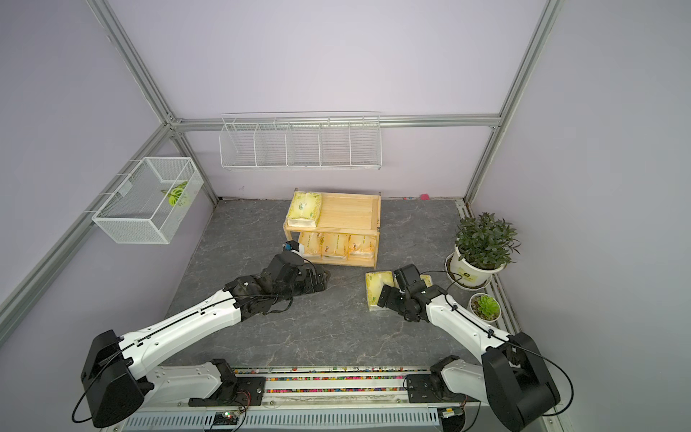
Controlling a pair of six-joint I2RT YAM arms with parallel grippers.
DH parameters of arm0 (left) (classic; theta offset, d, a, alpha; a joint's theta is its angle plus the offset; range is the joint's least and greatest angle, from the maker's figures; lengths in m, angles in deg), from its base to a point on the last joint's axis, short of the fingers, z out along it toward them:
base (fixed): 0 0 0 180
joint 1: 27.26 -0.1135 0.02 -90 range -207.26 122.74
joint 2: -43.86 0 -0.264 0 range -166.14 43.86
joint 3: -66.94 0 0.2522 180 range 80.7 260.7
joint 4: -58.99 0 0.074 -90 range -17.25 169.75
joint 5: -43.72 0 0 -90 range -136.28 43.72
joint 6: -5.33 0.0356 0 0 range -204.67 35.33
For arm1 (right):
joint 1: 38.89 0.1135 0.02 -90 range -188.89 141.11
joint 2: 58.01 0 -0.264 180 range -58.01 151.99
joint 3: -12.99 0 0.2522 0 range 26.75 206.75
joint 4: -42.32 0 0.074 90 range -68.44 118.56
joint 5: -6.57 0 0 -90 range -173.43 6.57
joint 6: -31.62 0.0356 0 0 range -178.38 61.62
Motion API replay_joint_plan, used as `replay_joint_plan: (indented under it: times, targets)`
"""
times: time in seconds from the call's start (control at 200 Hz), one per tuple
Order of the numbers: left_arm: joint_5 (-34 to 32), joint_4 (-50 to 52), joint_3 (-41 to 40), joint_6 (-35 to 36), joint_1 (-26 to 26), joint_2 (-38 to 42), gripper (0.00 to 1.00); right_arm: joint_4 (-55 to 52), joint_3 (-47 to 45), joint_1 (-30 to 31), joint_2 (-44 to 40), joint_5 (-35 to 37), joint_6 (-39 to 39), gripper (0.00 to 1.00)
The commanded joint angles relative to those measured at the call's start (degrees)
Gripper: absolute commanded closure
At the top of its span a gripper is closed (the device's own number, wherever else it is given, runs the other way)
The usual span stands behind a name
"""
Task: Place the tissue boxes on the shelf by color
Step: Adjust the box of tissues at the center of the board.
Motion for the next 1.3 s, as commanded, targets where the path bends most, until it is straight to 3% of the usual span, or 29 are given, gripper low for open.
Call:
replay_joint_plan:
  times: [0.0,0.3,0.53,0.74,0.985,1.125,1.295]
  targets:
    - [-0.7,-0.6,0.6,0.5,0.3,0.0,0.0,3.0,2.8,-1.9,2.8,-1.8,-2.3,0.02]
    - [-0.3,-1.2,-1.0,0.3,0.3,0.3,0.0,5.6,9.9,-3.0,14.4,-9.3,-5.6,0.02]
    - [0.3,-2.2,-2.4,0.1,0.3,0.7,0.0,7.5,12.5,-2.5,18.5,-14.6,-7.7,0.03]
    - [-1.7,-0.6,-4.7,-6.0,0.3,0.6,0.0,7.8,14.1,5.1,20.0,-13.4,-7.2,0.03]
    - [-4.4,-0.1,-6.3,-6.6,0.2,1.4,0.0,10.4,16.8,15.3,23.7,-10.4,-3.1,0.03]
    - [-2.8,-3.4,-7.2,-4.2,-2.2,0.6,0.0,12.7,14.6,16.6,21.3,-9.2,0.3,0.03]
    - [4.8,-8.5,-6.7,2.6,-6.3,-3.8,0.0,14.5,7.8,14.1,13.2,-9.5,3.3,0.03]
